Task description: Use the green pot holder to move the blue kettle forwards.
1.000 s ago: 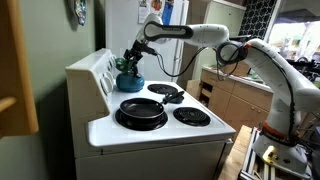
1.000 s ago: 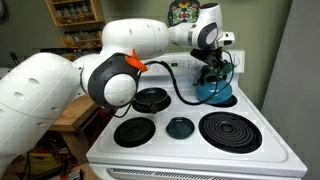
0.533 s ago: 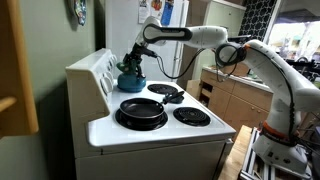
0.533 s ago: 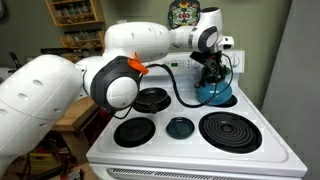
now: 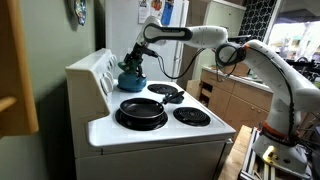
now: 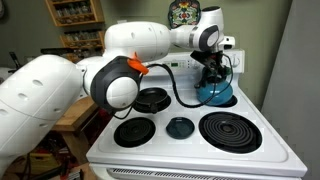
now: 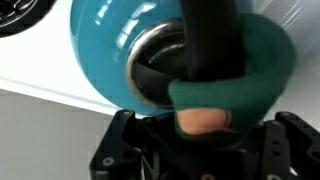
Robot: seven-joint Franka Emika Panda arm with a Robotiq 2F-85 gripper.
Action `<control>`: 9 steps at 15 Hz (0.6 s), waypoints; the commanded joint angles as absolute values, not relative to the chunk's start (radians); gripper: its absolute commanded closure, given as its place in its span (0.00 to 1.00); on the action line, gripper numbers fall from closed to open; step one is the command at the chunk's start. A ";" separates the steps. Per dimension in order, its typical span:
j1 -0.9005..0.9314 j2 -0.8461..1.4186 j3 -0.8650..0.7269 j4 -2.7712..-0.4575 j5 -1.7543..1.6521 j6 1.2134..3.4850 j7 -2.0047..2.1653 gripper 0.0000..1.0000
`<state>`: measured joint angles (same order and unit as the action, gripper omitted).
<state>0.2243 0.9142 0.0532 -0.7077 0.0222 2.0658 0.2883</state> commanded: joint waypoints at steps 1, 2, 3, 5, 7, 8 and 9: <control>0.222 0.887 0.041 -0.692 0.021 2.027 0.330 1.00; 0.220 0.882 0.038 -0.696 0.022 2.025 0.337 1.00; 0.218 0.875 0.038 -0.700 0.024 2.024 0.341 1.00; 0.217 0.862 0.034 -0.709 0.024 2.019 0.359 1.00; 0.215 0.855 0.032 -0.712 0.024 2.018 0.372 1.00; 0.214 0.851 0.031 -0.714 0.024 2.017 0.379 1.00; 0.211 0.846 0.033 -0.715 0.028 2.011 0.382 1.00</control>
<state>0.2159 0.8949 0.0370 -0.7074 0.0221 2.0476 0.3514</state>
